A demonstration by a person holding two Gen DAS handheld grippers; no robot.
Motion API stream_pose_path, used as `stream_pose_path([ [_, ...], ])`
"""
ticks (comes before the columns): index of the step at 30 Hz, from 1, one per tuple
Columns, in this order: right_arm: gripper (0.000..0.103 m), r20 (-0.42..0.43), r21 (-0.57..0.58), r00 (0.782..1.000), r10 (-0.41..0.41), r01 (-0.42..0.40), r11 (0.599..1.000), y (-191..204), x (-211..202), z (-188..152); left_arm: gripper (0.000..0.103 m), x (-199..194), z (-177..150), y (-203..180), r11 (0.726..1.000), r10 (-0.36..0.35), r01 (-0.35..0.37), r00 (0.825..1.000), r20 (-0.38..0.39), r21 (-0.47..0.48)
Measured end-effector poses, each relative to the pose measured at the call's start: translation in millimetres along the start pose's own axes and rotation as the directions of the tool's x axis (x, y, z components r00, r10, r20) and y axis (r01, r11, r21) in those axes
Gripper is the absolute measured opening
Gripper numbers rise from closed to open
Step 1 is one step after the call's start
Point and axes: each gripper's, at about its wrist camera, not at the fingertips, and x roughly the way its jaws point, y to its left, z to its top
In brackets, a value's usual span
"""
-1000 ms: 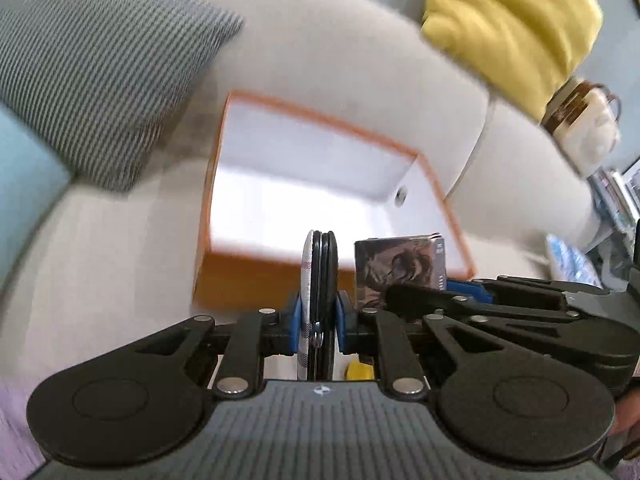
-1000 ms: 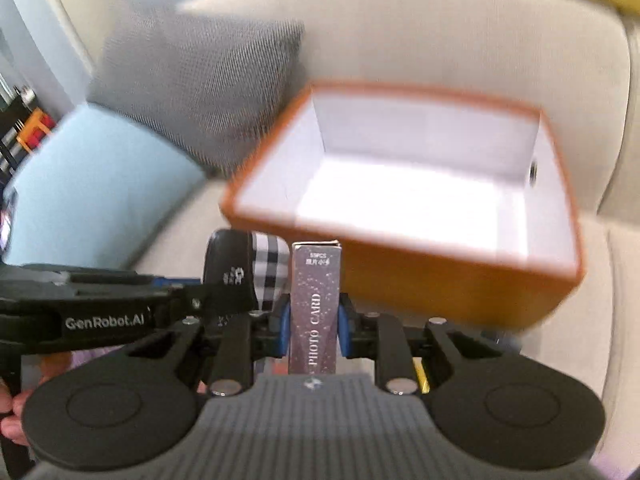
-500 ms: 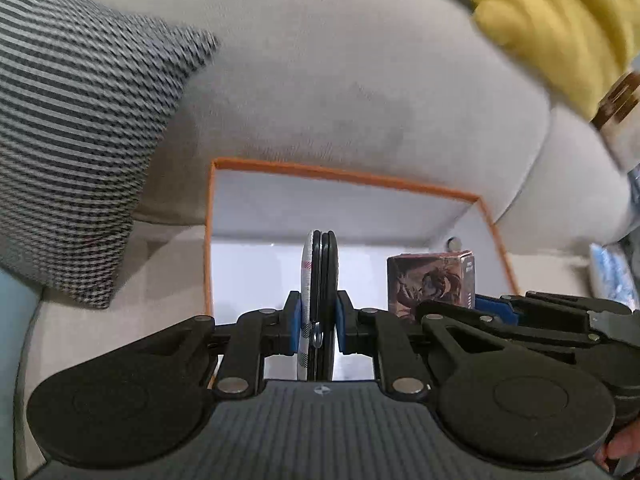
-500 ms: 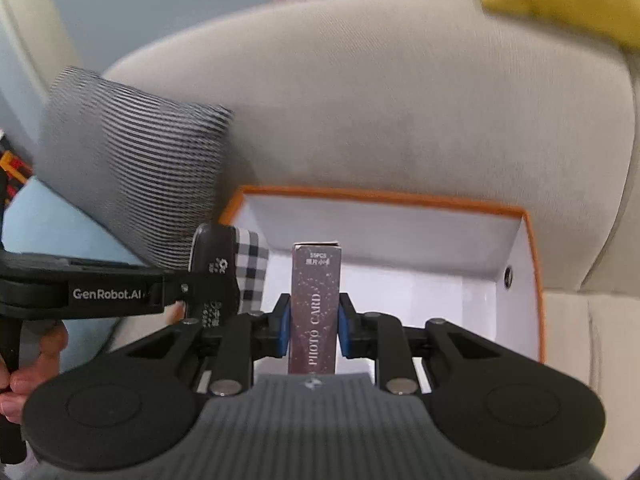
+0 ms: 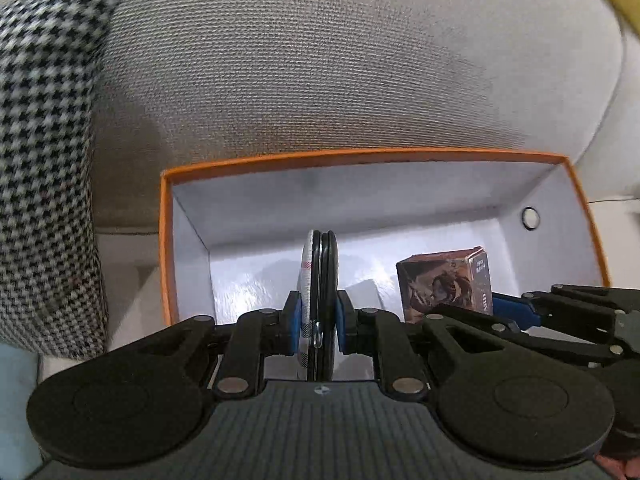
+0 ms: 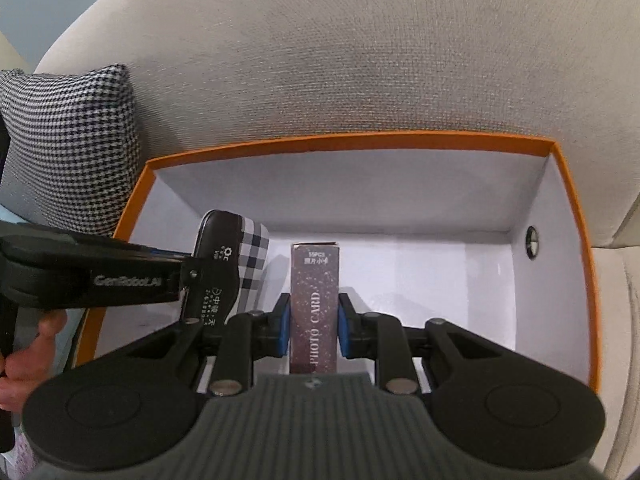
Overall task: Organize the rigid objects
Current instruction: 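Lower both items into the orange box and open both tools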
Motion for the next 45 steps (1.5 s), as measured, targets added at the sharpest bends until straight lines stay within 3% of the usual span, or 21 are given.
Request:
stream_pose_path([
  [14,0.023,-0.038,0.009,0.999,0.017,-0.017,1.000,-9.2,26.5,-1.5,0.024,33.2,14.1,-28.0,0.994,0.087,-0.086,0.996,-0.002,0.069],
  [23,0.023,-0.039,-0.003,0.999,0.009,-0.009,1.000,1.0,36.4,0.1,0.034,19.4,-11.6,-53.2,0.961,0.181,-0.194,0.980,0.082,0.196],
  [28,0.023,-0.040,-0.010,0.999,0.005,-0.005,1.000,3.5,36.5,0.0,0.034,9.4,-18.2,-62.6,0.946,0.201,-0.224,0.972,0.120,0.234],
  [33,0.023,-0.042,-0.009,0.999,0.004,-0.005,1.000,7.5,38.8,0.9,0.034,-6.1,-23.7,-62.3,0.934,0.235,-0.269,0.958,0.162,0.236],
  [39,0.024,-0.041,0.019,0.999,-0.030,0.031,0.999,13.4,44.6,12.5,0.034,-55.8,-24.8,-37.1,0.966,0.176,-0.218,0.949,0.263,0.142],
  [45,0.023,-0.086,0.052,0.995,-0.049,0.053,0.997,28.4,68.6,24.6,0.035,-85.0,-34.6,-22.4,0.973,0.182,-0.214,0.944,0.275,0.089],
])
